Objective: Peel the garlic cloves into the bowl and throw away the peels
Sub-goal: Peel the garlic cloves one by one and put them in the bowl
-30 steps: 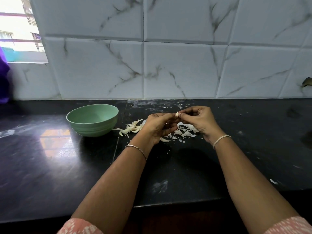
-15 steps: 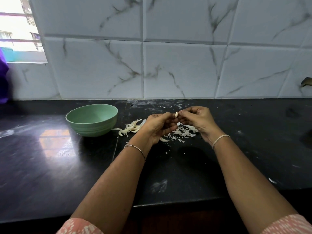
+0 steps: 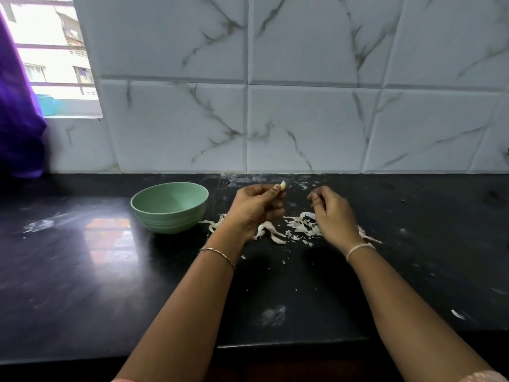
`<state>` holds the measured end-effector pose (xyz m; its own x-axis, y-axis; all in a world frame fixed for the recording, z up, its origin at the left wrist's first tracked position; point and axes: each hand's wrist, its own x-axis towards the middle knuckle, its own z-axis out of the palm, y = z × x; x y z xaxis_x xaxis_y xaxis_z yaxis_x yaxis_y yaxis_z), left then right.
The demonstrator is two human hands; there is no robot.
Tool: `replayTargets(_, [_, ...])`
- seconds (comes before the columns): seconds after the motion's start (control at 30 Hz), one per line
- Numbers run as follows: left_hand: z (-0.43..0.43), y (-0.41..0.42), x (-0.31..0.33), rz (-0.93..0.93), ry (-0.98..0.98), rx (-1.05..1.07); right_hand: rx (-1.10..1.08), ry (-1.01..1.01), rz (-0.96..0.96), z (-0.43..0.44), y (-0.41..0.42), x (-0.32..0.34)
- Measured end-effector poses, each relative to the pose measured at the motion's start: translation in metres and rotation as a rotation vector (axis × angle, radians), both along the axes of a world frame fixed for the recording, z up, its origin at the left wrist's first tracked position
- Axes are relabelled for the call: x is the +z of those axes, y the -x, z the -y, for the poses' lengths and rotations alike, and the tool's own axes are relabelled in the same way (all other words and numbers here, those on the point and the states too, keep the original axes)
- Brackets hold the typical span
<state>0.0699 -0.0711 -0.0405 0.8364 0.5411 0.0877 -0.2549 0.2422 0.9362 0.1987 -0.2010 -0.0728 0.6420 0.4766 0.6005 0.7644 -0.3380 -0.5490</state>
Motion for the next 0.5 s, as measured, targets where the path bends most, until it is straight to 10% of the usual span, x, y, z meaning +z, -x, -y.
replayTargets(0.17, [-0.056, 0.041, 0.023, -0.042, -0.325, 0.297, 0.087, 0.028, 0.005, -0.005, 0.005, -0.002])
replayTargets(0.33, [-0.119, 0.084, 0.024, -0.678, -1.103, 0.629, 0.190, 0.125, 0.065, -0.015, 0.020, 0.001])
replayTargets(0.5, [-0.127, 0.092, 0.021, -0.962, -1.294, 0.543, 0.366, 0.329, 0.203, -0.035, 0.053, 0.011])
